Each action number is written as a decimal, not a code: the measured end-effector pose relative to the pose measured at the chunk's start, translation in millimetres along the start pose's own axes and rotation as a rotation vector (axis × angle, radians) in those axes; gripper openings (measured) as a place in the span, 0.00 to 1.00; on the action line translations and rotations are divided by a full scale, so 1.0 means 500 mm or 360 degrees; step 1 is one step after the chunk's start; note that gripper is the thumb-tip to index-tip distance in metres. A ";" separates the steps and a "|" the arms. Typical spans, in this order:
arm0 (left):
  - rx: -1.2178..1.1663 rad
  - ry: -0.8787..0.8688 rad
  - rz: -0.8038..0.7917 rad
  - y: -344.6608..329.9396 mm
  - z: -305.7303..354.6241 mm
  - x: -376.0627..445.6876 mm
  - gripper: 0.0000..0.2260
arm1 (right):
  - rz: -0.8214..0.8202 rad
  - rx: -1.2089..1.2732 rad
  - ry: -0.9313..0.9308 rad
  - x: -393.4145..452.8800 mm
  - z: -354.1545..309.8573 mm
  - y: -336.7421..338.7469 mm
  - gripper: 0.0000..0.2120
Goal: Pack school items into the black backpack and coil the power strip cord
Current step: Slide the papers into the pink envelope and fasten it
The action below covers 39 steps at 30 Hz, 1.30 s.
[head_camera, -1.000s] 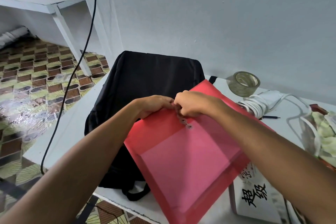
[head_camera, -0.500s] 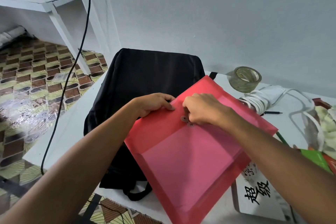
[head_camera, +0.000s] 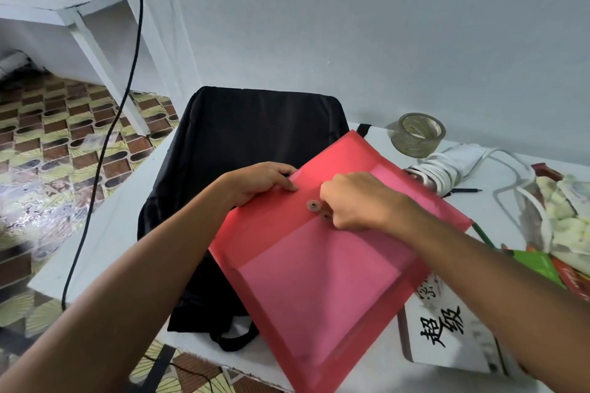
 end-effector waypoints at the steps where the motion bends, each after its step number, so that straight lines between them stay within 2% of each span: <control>1: -0.0003 -0.0004 -0.0001 -0.001 0.000 0.000 0.12 | -0.0085 0.0181 -0.0033 0.007 0.016 -0.006 0.07; 3: -0.0005 -0.0011 0.0001 -0.004 -0.001 -0.003 0.12 | -0.0152 0.0661 -0.0044 0.024 0.048 -0.010 0.06; 6: 0.0010 -0.0052 -0.0028 -0.007 0.005 -0.005 0.15 | 0.0191 0.1203 -0.0226 0.041 0.129 0.017 0.05; 7: 0.0024 -0.0073 -0.0051 -0.009 0.010 -0.008 0.16 | 0.0382 0.1193 -0.0313 0.047 0.164 0.024 0.05; 9: 0.0065 -0.0117 -0.0111 -0.014 0.023 -0.012 0.17 | 0.0551 0.1035 -0.0470 0.050 0.216 0.021 0.19; 11: 0.0117 -0.0159 -0.0176 -0.020 0.041 -0.017 0.17 | 0.0510 0.1111 -0.0595 0.048 0.256 0.004 0.34; 12: 0.0146 -0.0186 -0.0201 -0.021 0.053 -0.018 0.17 | 0.0469 0.1235 -0.0648 0.041 0.272 -0.005 0.37; 13: 0.0178 -0.0215 -0.0224 -0.022 0.067 -0.020 0.17 | 0.0423 0.1371 -0.0672 0.034 0.283 -0.014 0.37; 16: 0.0250 -0.0277 -0.0298 -0.026 0.111 -0.024 0.17 | 0.0144 0.2064 -0.0594 0.009 0.288 -0.050 0.26; 19: 0.0348 -0.0293 -0.0365 -0.025 0.149 -0.022 0.16 | -0.0138 0.2557 -0.0484 -0.018 0.282 -0.082 0.39; 21: 0.0380 -0.0286 -0.0413 -0.027 0.166 -0.017 0.16 | -0.0283 0.2781 -0.0352 -0.039 0.270 -0.096 0.37; 27: 0.0414 -0.0311 -0.0511 -0.044 0.198 -0.007 0.17 | -0.0683 0.3010 -0.0152 -0.104 0.220 -0.153 0.30; 31: 0.0593 -0.0314 -0.0605 -0.056 0.225 -0.010 0.16 | -0.0778 0.3105 -0.0135 -0.130 0.206 -0.181 0.33; 33: 0.0718 -0.0336 -0.0632 -0.066 0.244 -0.015 0.16 | -0.0713 0.3171 -0.0134 -0.139 0.202 -0.182 0.34; 35: 0.0970 -0.0431 -0.0528 -0.063 0.271 -0.018 0.18 | -0.0555 0.3199 -0.0204 -0.149 0.209 -0.181 0.38; 37: 0.1159 -0.0585 -0.0246 -0.036 0.302 -0.019 0.20 | -0.0367 0.3162 -0.0327 -0.163 0.225 -0.185 0.42; 39: 0.1177 -0.0770 0.0082 0.001 0.329 -0.040 0.20 | -0.0218 0.3196 -0.0429 -0.180 0.244 -0.191 0.46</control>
Point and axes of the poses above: each hand's wrist, its own x-axis towards the middle knuckle, its own y-axis out of the back of the hand, z = x × y, the point moved 9 cm from there along x, towards the middle knuckle, and after that the axes turned 9 degrees about -y, right-handed, at the moved point
